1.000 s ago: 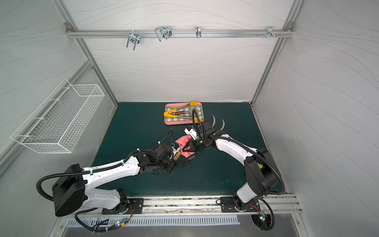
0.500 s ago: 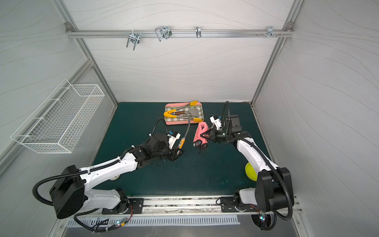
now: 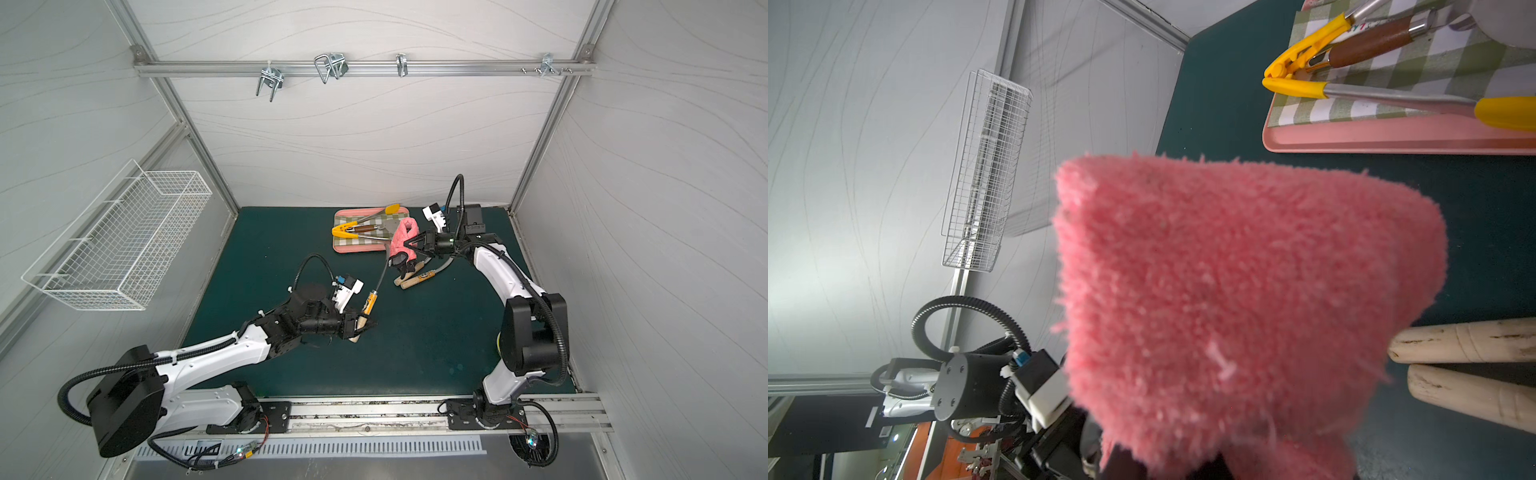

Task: Wipe small sickles with rags
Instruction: Wipe the small sickle.

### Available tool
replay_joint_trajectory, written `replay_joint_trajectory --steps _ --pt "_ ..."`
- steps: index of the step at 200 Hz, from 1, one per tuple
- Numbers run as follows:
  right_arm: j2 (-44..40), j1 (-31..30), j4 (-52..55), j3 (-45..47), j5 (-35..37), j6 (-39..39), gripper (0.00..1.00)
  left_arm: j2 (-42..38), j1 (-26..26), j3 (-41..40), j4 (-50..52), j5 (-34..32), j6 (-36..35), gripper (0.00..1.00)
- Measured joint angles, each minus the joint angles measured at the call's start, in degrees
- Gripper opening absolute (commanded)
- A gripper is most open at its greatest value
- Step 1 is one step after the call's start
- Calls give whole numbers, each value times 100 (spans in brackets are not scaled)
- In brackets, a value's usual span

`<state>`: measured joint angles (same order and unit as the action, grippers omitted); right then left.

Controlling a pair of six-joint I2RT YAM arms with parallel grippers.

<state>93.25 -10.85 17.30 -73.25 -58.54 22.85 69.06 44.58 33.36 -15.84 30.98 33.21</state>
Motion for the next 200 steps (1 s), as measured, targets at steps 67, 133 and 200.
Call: replay_joint_trajectory --steps 67,133,200 --pt "68 -140 -17 -96 -192 -105 0 -50 0 -260 -861 273 450 0" --pt "66 -570 -212 -142 -365 -127 0 85 -2 -267 -1187 476 605 0" --pt "-590 -748 -175 203 -208 -199 0 275 -9 -210 -1414 505 490 0"
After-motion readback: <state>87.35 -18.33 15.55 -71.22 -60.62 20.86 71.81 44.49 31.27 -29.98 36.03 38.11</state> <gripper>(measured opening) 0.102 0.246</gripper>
